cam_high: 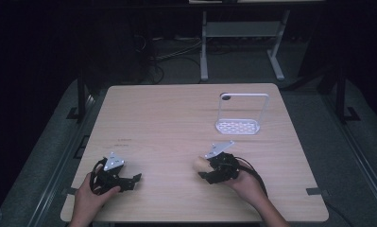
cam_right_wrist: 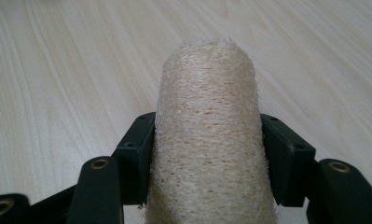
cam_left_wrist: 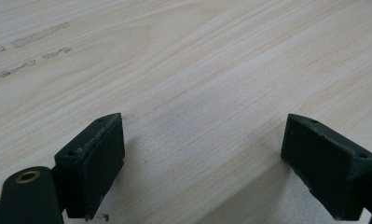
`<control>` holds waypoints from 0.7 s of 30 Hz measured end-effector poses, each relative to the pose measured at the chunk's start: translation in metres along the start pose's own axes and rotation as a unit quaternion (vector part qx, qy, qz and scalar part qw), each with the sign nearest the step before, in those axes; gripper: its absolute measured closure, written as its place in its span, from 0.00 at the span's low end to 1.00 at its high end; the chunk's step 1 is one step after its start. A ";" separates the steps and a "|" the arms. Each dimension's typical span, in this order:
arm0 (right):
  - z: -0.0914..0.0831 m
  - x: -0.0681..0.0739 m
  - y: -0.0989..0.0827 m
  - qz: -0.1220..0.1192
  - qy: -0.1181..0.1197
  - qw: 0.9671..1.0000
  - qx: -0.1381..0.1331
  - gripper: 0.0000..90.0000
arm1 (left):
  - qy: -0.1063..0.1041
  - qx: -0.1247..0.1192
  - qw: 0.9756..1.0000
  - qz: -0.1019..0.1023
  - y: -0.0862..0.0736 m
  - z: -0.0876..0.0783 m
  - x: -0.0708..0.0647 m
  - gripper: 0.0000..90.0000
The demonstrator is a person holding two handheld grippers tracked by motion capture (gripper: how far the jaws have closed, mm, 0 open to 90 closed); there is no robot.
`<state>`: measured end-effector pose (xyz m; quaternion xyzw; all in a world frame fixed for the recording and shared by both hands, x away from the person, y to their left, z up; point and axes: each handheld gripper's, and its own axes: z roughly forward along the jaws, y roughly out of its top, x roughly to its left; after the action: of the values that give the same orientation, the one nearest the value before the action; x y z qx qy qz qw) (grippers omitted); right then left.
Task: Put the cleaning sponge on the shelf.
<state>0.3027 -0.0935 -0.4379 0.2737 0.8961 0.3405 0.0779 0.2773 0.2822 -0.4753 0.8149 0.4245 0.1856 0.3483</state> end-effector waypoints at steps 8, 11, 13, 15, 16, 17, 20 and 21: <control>-0.002 -0.010 0.004 0.004 -0.004 1.000 -0.006 0.46 | 0.000 0.001 1.000 0.001 0.000 0.000 0.000 0.14; -0.003 -0.014 0.005 0.007 -0.007 1.000 -0.006 0.46 | 0.000 0.000 1.000 0.000 0.000 0.000 0.000 0.14; -0.004 -0.017 0.007 0.007 -0.009 1.000 -0.008 0.46 | 0.000 0.000 1.000 0.000 0.000 0.000 0.000 0.14; -0.005 -0.019 0.008 0.009 -0.010 1.000 -0.010 0.46 | 0.000 0.001 1.000 0.001 0.000 0.000 0.000 0.14; -0.005 -0.020 0.008 0.010 -0.013 1.000 -0.010 0.46 | 0.000 0.001 1.000 0.001 0.000 0.000 0.000 0.14; -0.006 -0.022 0.009 0.010 -0.013 1.000 -0.011 0.46 | 0.000 0.001 1.000 0.001 0.000 0.000 0.000 0.14; -0.006 -0.026 0.012 0.011 -0.016 1.000 -0.013 0.46 | 0.000 0.001 1.000 0.002 0.000 0.000 0.000 0.14; -0.007 -0.027 0.012 0.012 -0.017 1.000 -0.014 0.46 | 0.000 0.001 1.000 0.002 0.000 0.000 0.000 0.14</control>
<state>0.3285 -0.1043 -0.4258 0.2894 0.8865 0.3490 0.0925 0.2775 0.2825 -0.4751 0.8164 0.4227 0.1858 0.3468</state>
